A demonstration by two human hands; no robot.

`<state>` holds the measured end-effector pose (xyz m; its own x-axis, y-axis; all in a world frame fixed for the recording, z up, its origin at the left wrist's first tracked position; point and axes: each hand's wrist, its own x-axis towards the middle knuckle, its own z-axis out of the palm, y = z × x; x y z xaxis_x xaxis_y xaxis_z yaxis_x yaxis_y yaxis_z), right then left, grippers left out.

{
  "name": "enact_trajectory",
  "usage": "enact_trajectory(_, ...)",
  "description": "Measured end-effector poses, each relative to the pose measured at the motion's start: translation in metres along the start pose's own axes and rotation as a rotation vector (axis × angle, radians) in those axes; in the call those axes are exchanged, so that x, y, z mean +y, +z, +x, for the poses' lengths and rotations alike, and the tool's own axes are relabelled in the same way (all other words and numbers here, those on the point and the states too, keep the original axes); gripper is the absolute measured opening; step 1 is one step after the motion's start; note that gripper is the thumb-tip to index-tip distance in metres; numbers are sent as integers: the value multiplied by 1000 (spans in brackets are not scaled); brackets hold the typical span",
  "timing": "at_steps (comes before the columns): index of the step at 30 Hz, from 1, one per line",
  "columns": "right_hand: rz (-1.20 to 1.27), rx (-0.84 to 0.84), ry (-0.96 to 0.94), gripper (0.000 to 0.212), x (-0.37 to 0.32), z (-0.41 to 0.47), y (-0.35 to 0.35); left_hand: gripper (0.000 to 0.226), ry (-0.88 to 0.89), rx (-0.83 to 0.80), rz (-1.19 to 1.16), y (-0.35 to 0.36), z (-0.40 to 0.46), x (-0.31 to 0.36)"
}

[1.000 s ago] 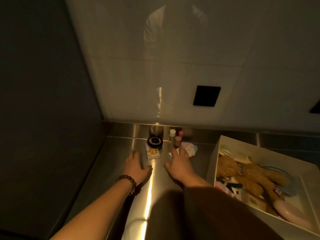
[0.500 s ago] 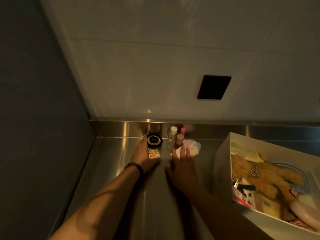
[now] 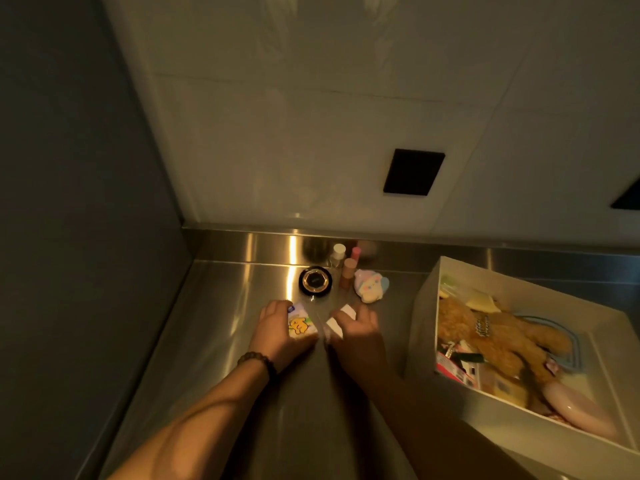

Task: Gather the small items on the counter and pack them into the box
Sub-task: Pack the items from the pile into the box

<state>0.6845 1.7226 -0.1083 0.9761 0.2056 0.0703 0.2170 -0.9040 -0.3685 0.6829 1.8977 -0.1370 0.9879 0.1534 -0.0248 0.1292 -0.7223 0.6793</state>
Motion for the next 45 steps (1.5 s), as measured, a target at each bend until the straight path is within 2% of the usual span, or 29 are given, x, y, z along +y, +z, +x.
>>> enact_trajectory(3, 50, -116, 61, 43, -2, -12, -14, 72, 10, 56, 13, -3, -19, 13)
enact_trajectory(4, 58, -106, 64, 42, -2, -15, -20, 73, 21, 83, 21, -5, -22, 19)
enact_trajectory(12, 211, 173, -41, 42, -5, -22, -118, 79, 130, 244, -42, -45, -18, 103)
enact_trajectory(16, 205, 290, -38, 42, 24, -27, -178, 78, 242, 252, -42, -48, -19, 157)
enact_trajectory(19, 177, 284, 29, 43, 68, -42, -213, 72, 351, 154, 2, -32, -25, 192)
enact_trajectory(22, 141, 210, 72, 42, 111, -66, -233, 75, 483, -23, 79, -3, -34, 222)
enact_trajectory(26, 214, 84, 111, 36, 151, -97, -234, 76, 601, -261, 158, 40, -45, 250)
enact_trajectory(30, 218, -40, 107, 33, 181, -111, -226, 76, 629, -443, 277, 72, -49, 264)
enact_trajectory(38, 174, -163, 73, 50, 199, -108, -200, 73, 642, -513, 508, 91, -40, 270)
enact_trajectory(45, 125, -200, 87, 63, 202, -101, -192, 82, 625, -540, 463, 86, -41, 271)
